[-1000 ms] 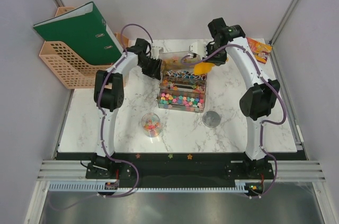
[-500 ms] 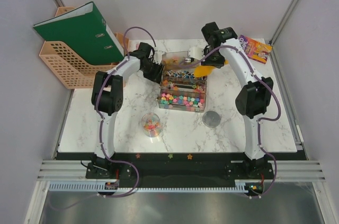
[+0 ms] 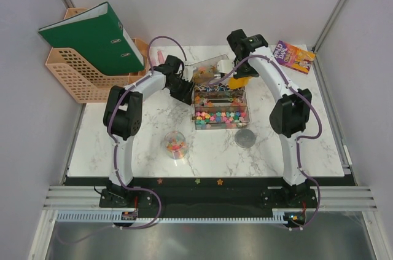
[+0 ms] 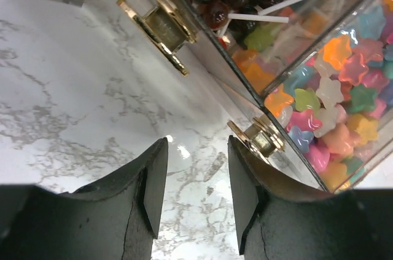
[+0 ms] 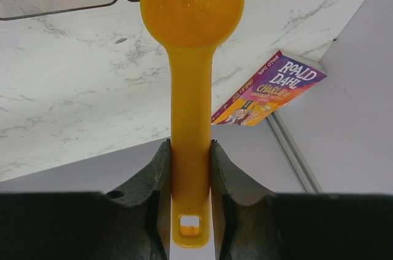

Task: Pack the candies
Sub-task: Scoop the fake candies from the storage box.

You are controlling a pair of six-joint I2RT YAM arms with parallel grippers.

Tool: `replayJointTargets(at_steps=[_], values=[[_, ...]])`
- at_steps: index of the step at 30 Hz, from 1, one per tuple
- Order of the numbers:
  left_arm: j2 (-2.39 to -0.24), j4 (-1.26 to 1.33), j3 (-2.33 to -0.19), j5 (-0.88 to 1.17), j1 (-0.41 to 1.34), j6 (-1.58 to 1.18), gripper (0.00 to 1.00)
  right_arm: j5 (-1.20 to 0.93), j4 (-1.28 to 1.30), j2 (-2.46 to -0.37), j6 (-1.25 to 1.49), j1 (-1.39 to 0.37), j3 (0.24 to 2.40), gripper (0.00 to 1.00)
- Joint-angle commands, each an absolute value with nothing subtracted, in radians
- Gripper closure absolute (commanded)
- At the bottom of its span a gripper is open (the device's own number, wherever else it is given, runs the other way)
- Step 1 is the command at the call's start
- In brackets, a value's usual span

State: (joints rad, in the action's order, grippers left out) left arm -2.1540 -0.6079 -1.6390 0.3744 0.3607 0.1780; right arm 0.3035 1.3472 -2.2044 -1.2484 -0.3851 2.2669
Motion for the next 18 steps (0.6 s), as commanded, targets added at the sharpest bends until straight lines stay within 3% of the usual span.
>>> replayJointTargets(at_steps=[1, 18], values=[[-2.085, -0.578, -1.637, 0.448, 0.383, 0.141, 0.49, 0.426, 1.459, -2.223, -1.296, -0.385, 2.290, 1.00], [-1.999, -0.525, -1.548, 0.469, 0.394, 0.129, 0.49, 0.538, 1.459, -2.286, -1.348, -0.495, 2.266, 1.00]])
